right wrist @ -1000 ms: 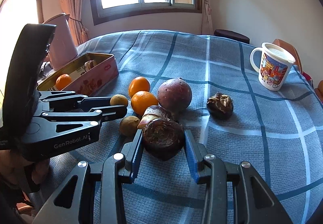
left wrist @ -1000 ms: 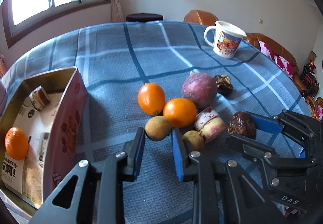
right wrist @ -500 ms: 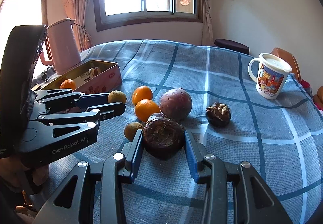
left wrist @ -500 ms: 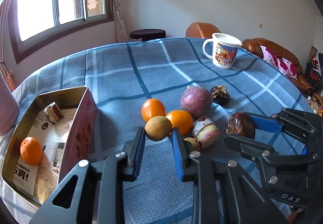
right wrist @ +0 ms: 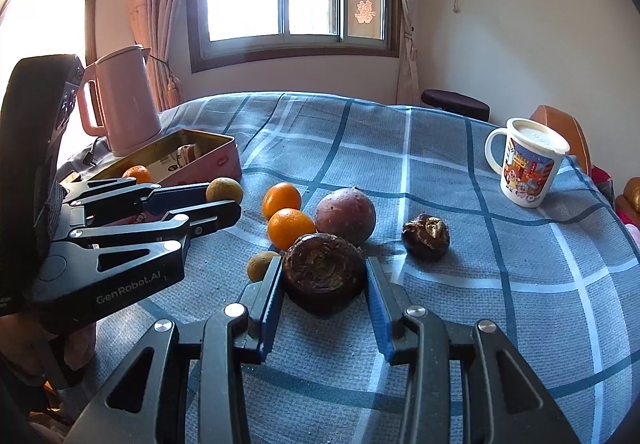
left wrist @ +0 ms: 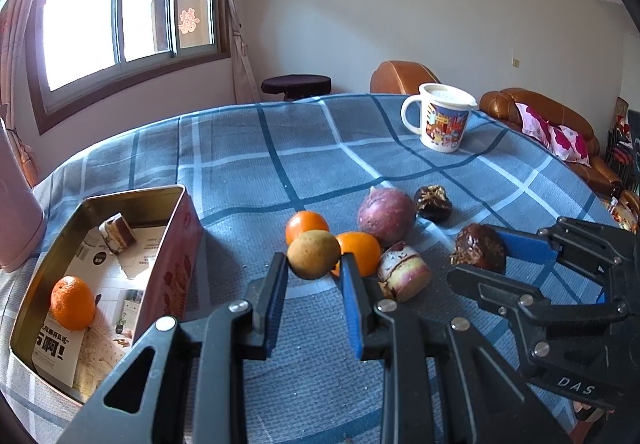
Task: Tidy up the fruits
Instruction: 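Grasp the yellow fruit with the left tool while the right tool lifts the mangosteen, then lift the yellow fruit with the left tool while the right tool lifts the mangosteen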
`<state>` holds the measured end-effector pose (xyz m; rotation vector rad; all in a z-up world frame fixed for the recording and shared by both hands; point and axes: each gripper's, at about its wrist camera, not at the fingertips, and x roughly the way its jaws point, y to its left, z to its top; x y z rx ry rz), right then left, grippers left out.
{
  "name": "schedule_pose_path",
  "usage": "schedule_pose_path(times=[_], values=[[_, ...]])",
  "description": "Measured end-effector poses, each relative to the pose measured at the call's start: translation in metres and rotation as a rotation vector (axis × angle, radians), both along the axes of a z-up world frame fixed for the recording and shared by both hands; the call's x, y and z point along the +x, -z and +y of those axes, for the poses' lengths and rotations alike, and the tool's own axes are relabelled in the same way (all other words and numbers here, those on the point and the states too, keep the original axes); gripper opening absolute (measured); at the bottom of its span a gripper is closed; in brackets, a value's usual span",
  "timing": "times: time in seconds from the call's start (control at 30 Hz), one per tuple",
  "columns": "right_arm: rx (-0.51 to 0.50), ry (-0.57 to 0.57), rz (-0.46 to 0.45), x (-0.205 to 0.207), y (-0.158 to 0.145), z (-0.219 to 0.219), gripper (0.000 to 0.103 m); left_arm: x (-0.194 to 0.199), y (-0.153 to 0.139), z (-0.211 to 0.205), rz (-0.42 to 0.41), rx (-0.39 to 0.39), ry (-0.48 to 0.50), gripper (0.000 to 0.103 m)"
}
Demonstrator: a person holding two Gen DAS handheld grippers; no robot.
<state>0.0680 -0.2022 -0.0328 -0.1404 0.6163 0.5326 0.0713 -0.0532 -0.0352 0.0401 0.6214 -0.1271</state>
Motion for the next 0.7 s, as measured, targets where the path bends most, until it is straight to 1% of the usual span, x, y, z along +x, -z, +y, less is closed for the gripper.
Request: schedule_pose_path(times=[0.7], values=[[0.033,0.016,-0.060,-0.008,-0.007,-0.007,0.041,-0.011,-0.006,0.004,-0.061,-0.017,-0.011,0.028]])
